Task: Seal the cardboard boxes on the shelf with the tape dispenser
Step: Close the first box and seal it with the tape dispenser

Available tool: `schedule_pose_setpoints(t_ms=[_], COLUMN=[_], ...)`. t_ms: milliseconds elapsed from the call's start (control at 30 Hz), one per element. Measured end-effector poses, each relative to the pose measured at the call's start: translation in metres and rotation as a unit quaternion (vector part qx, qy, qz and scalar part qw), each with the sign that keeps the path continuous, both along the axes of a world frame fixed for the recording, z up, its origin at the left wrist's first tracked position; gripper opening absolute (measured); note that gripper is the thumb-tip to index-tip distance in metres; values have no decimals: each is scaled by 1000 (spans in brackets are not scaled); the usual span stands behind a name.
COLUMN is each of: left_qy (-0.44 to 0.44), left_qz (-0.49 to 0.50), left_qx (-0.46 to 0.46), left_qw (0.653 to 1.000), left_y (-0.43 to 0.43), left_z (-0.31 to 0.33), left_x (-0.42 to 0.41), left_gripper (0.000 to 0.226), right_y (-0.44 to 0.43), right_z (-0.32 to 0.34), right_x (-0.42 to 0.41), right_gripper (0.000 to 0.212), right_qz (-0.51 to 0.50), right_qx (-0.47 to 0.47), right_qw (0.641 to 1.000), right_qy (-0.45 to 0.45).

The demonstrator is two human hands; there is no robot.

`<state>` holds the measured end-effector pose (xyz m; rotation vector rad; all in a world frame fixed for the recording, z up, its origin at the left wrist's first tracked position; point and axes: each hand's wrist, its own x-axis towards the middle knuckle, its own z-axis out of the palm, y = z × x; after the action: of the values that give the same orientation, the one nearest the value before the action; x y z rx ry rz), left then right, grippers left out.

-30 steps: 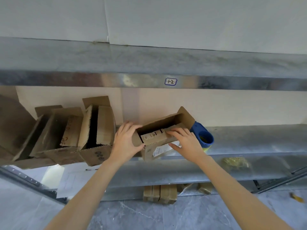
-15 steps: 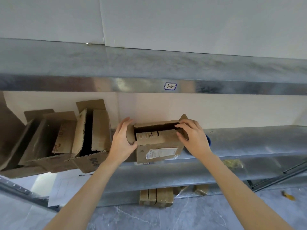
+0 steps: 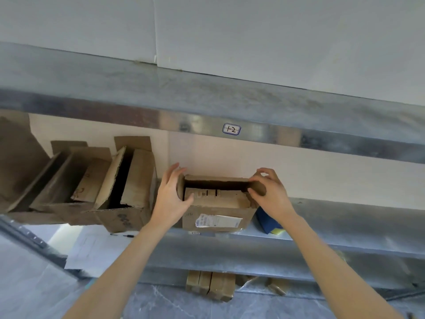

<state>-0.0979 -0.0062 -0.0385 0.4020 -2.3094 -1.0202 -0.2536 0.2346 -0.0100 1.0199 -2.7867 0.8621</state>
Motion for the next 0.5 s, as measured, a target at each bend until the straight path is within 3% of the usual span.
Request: schedule_pose_setpoints(t_ms=[233,500], left_qy=[-21,-50], left_qz=[69,57], left_qx=[-21,-28], left_qw=[997,997], left_y=[22,25], left_z=[0,-6], left_x=[-6,-6], left_gripper=[69,38], right_y=[3,11], right_z=[7,3], right_x=[-16,-23], right_gripper=[18,11], right_qz=[51,79], right_qx=[34,10], right_qw=[998,994], right_qy=[-14,-68])
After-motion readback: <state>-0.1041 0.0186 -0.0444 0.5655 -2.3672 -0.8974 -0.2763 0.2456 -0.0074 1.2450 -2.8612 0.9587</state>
